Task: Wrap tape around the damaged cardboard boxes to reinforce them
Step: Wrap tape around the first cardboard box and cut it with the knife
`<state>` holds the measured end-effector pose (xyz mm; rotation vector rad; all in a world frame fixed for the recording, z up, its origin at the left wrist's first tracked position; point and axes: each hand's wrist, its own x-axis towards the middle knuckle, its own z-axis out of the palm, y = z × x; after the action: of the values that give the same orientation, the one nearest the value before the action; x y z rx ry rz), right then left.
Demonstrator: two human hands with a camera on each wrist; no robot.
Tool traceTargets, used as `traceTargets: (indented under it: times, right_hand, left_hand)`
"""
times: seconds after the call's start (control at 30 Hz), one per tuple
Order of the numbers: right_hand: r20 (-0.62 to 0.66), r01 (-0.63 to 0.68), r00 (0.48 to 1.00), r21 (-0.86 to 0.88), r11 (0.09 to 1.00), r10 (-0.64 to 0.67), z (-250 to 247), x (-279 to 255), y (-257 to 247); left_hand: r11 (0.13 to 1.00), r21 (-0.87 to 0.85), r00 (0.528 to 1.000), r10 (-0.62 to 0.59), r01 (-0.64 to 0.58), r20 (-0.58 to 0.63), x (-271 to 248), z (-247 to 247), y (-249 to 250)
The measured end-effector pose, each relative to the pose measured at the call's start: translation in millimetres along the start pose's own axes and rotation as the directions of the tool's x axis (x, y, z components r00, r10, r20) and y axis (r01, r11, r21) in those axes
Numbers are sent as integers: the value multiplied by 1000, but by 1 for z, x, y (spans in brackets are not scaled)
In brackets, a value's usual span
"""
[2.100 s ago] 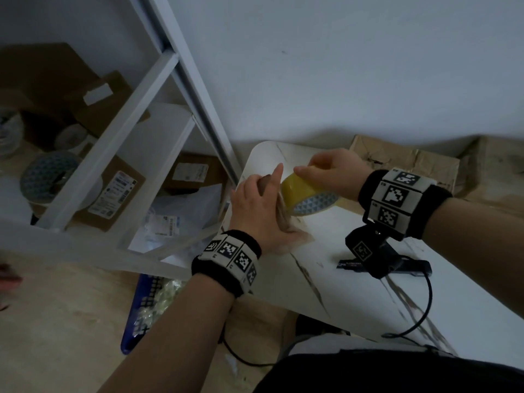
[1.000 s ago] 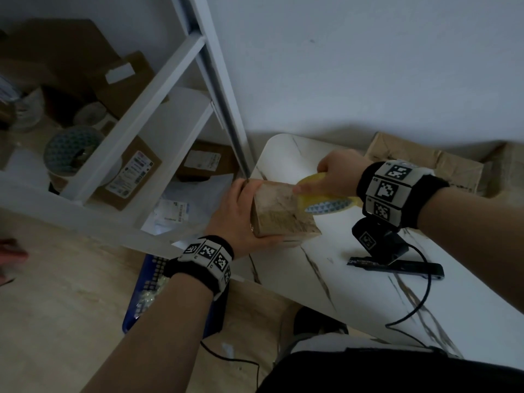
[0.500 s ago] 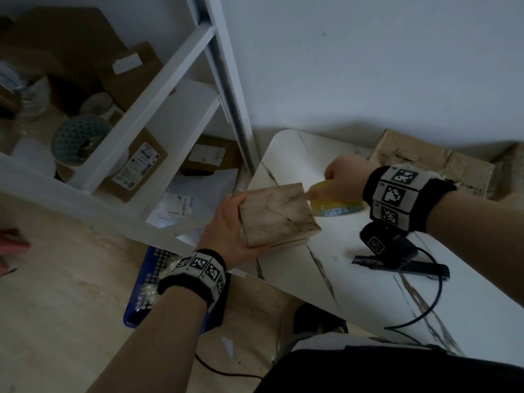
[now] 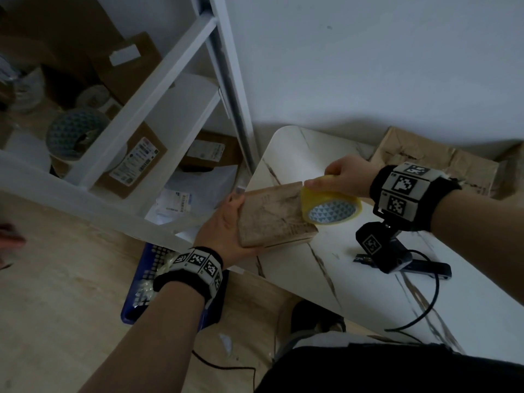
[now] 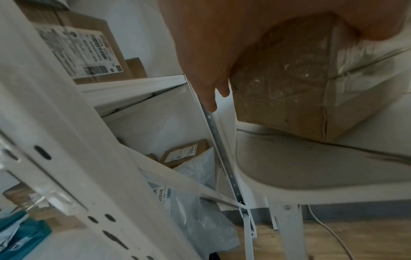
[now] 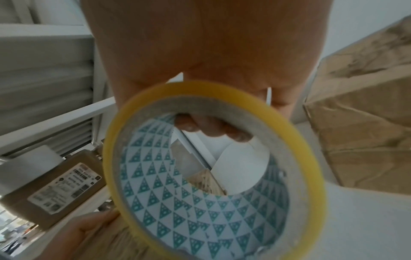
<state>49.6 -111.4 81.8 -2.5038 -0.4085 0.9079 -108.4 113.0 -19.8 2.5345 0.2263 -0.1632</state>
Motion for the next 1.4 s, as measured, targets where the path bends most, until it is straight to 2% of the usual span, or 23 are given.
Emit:
traceTargets:
  times: [0.1,0.27,0.4,0.47,0.63,0.83,1.0,1.2,1.4]
  right_hand:
    - [-5,10,1000,44,999,-9,3,1,-1]
    - [-38,18,999,14,1000,-17,9,1,-6]
    - [-79,14,997,52,999,-9,9,1,-4]
    - [-69,6,998,53,999,-2,8,0,-3]
    - [-69,15,997,-98,995,-22,9,2,-1]
    - [-90,15,995,-188,982,-32,10,5,1]
    - [-67,-22,998,-373,927,-4,14,3,14]
    - [-47,-81,996,-361,929,69,26,11,23]
    - [-29,-91,996,-337,937,86,35,22,32]
  left_hand:
    - [998,28,998,-65,64,22,-3,0,5]
    - [983,121,990,-143,139,20,-4,-3,24]
    - [995,74,993,-56,64,-103,8,6,43]
    - [995,80,989,-50,62,-141,18,15,48]
    - [977,193,991,-70,91,-113,27,28,47]
    - [951,284,991,-97,120,-93,28,29,48]
    - [926,370,997,-69,79,-41,29,30,46]
    - [904,419,996,-83,82,-14,30,29,48]
    - [904,417,995,-97,91,-5,30,29,49]
